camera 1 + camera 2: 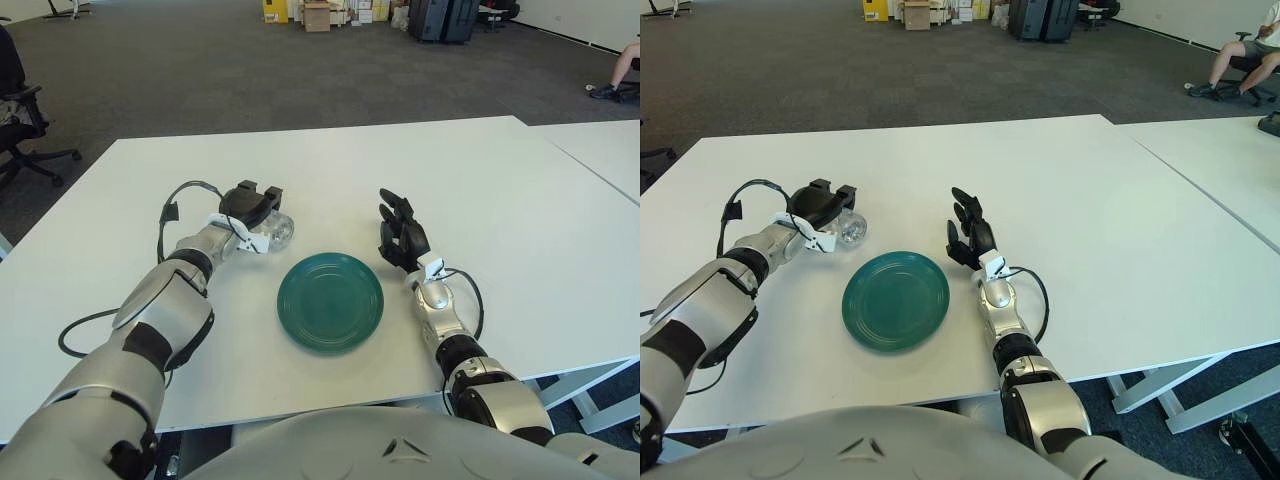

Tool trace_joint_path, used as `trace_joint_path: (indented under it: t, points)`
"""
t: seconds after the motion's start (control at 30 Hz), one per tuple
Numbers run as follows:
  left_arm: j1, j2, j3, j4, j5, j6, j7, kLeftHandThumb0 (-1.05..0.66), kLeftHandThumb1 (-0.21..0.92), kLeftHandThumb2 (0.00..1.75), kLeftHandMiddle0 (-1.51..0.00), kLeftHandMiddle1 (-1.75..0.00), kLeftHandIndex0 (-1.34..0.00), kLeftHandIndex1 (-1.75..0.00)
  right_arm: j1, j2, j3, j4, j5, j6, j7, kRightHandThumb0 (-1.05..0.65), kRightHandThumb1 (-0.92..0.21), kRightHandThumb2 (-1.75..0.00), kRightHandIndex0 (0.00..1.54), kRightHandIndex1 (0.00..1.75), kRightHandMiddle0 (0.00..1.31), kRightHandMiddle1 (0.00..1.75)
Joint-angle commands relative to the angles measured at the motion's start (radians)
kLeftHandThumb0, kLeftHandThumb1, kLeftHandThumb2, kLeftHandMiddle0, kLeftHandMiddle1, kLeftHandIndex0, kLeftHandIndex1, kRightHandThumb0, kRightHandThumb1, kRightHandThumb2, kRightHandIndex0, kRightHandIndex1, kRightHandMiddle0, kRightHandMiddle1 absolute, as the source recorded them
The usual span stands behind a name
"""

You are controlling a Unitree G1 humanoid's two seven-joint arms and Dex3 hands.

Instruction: Put the bottle into the plate.

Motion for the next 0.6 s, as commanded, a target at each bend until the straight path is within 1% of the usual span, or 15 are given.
trace_joint_path:
  t: [0.0, 0.27, 0.57]
  points:
    - [-0.074, 0.02, 0.025, -0.018, -0.026, -0.027, 0.039, 0.0, 0.2, 1.46, -0.7, -1.74, -0.47, -1.75, 0.073, -0.023, -0.01, 0.057, -0.011, 0.047, -0.029, -0.75, -0.92, -0.81, 0.2, 0.01, 0.0, 0.51]
    - [-0.091, 0.033, 0.033, -0.023, -0.016, -0.064, 0.097, 0.0, 0.2, 1.46, -0.69, -1.74, -0.47, -1.75, 0.07, -0.018, 0.006, 0.037, -0.032, 0.097, -0.073, -0.73, -0.92, -0.77, 0.22, 0.01, 0.0, 0.49]
    - [-0.101, 0.049, 0.033, -0.024, -0.011, -0.093, 0.144, 0.0, 0.2, 1.45, -0.7, -1.71, -0.48, -1.75, 0.058, -0.021, 0.013, 0.047, -0.033, 0.097, -0.077, -0.75, -0.92, -0.78, 0.23, 0.01, 0.0, 0.48]
